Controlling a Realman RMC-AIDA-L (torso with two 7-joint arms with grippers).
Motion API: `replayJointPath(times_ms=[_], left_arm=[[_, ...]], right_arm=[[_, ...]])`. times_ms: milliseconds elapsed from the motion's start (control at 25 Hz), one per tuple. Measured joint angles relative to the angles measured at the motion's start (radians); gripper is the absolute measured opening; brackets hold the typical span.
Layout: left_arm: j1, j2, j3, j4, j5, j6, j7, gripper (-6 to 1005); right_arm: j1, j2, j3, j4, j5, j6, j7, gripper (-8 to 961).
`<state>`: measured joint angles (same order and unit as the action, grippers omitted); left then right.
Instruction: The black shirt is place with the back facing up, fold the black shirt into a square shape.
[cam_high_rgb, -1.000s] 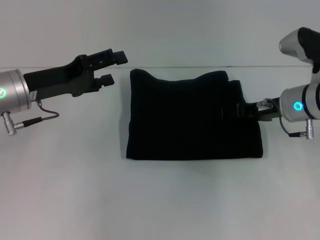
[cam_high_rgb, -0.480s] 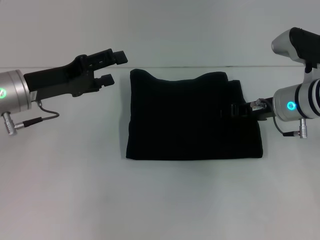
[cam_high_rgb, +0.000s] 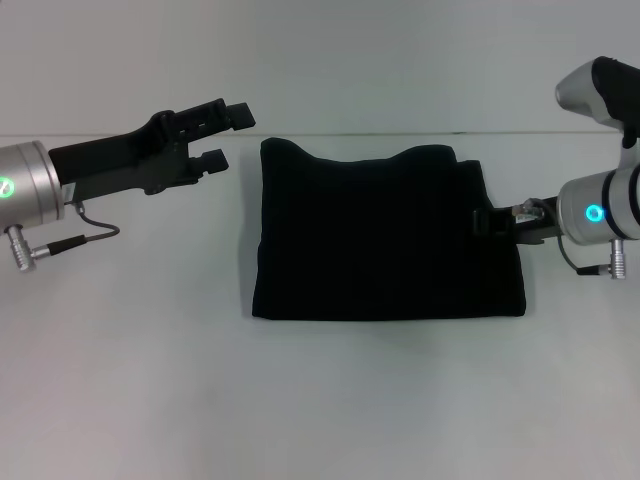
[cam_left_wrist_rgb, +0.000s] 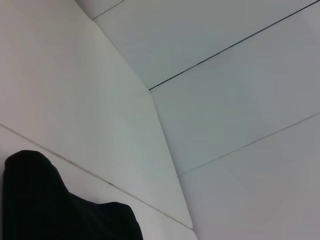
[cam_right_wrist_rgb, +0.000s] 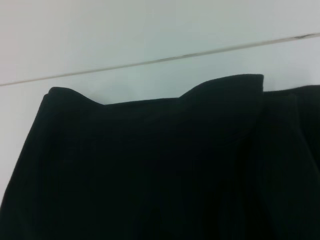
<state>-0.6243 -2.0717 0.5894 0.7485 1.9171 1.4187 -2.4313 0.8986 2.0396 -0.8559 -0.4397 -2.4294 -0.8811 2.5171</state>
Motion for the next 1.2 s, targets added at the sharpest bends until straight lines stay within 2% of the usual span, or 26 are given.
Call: replayJointPath(times_ms=[160, 280, 440, 520, 840, 960, 1080, 1200], left_arm=[[0.003, -0.001, -0.004, 0.0, 0.0, 0.0, 0.0, 936], [0.005, -0.001, -0.006, 0.0, 0.0, 0.0, 0.0, 936], [0.006, -0.001, -0.006, 0.0, -0.008, 0.004, 0.0, 936], [0.006, -0.001, -0.007, 0.0, -0.01, 0.005, 0.0, 936], [0.006, -0.004, -0.007, -0.009, -0.012, 0.001, 0.007, 936], [0.006, -0.004, -0.007, -0.012, -0.012, 0.001, 0.007, 936], [0.006, -0.004, -0.007, -0.013, -0.014, 0.001, 0.008, 937], [0.006, -0.004, -0.007, -0.013, -0.027, 0.003, 0.008, 937]], right_arm=[[-0.02, -0.008, 0.004, -0.061, 0.003, -0.053, 0.019, 121], [-0.058, -0.011, 0.005, -0.182, 0.003, -0.127, 0.065, 35], [-0.1, -0.011, 0.004, -0.319, -0.004, -0.222, 0.124, 43], [-0.114, -0.011, 0.001, -0.341, -0.009, -0.233, 0.136, 48], [-0.078, -0.023, -0.025, -0.147, -0.036, -0.09, 0.119, 65], [-0.064, -0.027, -0.026, -0.117, -0.068, -0.074, 0.119, 71], [-0.064, -0.04, -0.022, -0.12, -0.076, -0.079, 0.132, 77], [-0.082, -0.065, 0.007, -0.136, -0.061, -0.108, 0.152, 84]])
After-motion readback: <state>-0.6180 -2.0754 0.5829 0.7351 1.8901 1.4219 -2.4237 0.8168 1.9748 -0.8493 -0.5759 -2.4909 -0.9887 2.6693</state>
